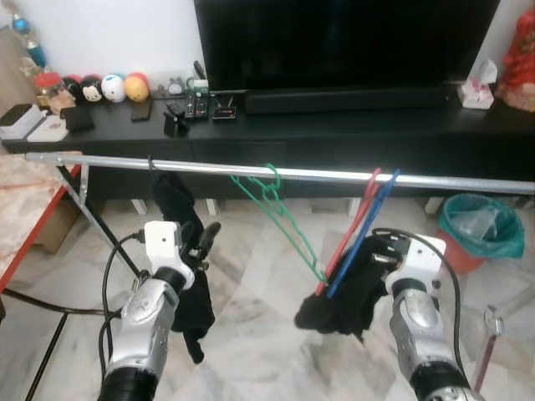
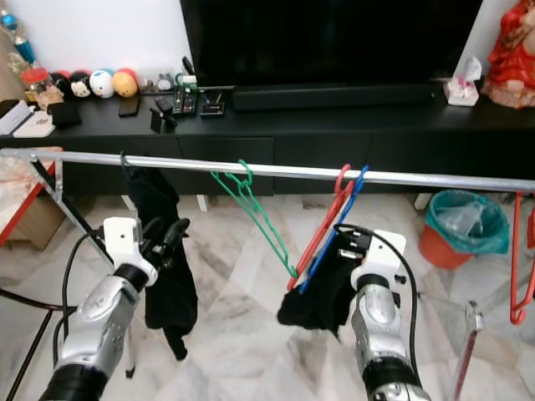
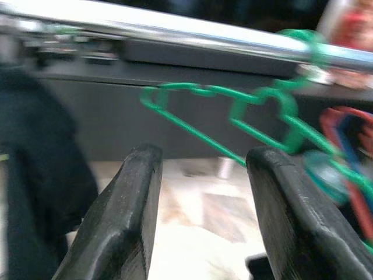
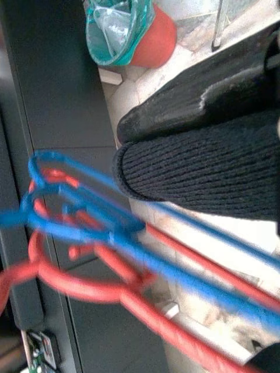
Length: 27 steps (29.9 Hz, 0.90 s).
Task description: Hang hanger
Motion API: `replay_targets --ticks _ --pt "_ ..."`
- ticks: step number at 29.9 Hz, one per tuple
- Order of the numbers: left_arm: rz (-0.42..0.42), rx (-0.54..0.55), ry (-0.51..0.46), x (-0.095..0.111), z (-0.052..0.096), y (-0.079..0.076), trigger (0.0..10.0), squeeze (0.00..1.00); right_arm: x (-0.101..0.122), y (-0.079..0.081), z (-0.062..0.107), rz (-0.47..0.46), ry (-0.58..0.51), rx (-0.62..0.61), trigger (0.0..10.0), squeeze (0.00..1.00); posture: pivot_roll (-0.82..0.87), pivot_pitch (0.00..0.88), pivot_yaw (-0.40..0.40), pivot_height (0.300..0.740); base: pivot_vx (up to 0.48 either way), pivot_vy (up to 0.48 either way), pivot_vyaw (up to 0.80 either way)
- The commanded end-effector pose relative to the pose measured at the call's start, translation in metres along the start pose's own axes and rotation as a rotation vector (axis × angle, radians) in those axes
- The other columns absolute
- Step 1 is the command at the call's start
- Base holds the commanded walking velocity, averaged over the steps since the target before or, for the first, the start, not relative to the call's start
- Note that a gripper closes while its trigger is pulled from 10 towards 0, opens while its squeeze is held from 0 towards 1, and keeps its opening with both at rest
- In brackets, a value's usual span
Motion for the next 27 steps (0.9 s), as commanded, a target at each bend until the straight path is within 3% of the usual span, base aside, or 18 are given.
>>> replay_targets --ticks 1,10,15,17,19,22,24,26,27 --pt "0.013 -0.139 0.024 0.005 0.001 -0.017 10.0 0.00 0.006 0.002 -0.001 -0.005 -0.030 0.001 10.0 0.00 -0.07 0.000 0.048 0.740 0.000 0.000 0.00" --pt "0.103 -0.382 0.092 0.017 0.016 -0.035 10.0 0.00 0.004 0.006 -0.001 -0.004 -0.019 0.011 10.0 0.00 -0.06 0.000 0.048 0.740 0.000 0.000 0.00" --pt "0.144 -0.444 0.103 0.025 0.014 -0.043 10.0 0.00 0.005 0.005 -0.002 -0.006 -0.021 0.007 10.0 0.00 -0.07 0.000 0.049 0.740 0.000 0.000 0.00" --pt "0.175 -0.517 0.110 0.030 0.016 -0.056 10.0 0.00 0.006 0.003 -0.002 -0.005 -0.022 0.002 10.0 0.00 -0.07 0.000 0.047 0.740 0.000 0.000 0.00" --pt "0.141 -0.547 0.146 0.025 0.017 -0.063 10.0 0.00 0.004 0.001 -0.002 0.001 -0.016 -0.008 10.0 0.00 -0.07 0.000 0.046 0.740 0.000 0.000 0.00" --pt "0.060 -0.459 0.161 0.014 0.011 -0.054 10.0 0.00 0.003 0.000 -0.002 0.003 -0.008 -0.017 10.0 0.00 -0.07 0.000 0.047 0.740 0.000 0.000 0.00" --pt "0.060 -0.388 0.141 0.014 0.007 -0.046 10.0 0.00 0.003 0.000 -0.002 0.002 -0.008 -0.018 10.0 0.00 -0.07 0.000 0.047 0.740 0.000 0.000 0.00" --pt "0.028 -0.255 0.146 0.008 0.001 -0.031 10.0 0.00 0.002 -0.001 -0.002 0.002 -0.007 -0.019 10.0 0.00 -0.06 0.000 0.046 0.740 0.000 0.000 0.00" --pt "-0.010 -0.127 0.167 -0.001 -0.003 -0.016 10.0 0.00 0.002 0.000 -0.002 0.002 -0.004 -0.019 10.0 0.00 -0.06 0.000 0.046 0.740 0.000 0.000 0.00"
Point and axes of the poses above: a point about 5 cm out from each wrist's last joint towards the gripper, its own z axis pointing back from the gripper into the wrist, its own x axis along the axis of the wrist's last joint, y = z × x, the point moved 4 cm from there along -z, pointing out of the wrist towards the gripper, and after that the axes turned 2 degrees about -z, right-handed, at the moved point
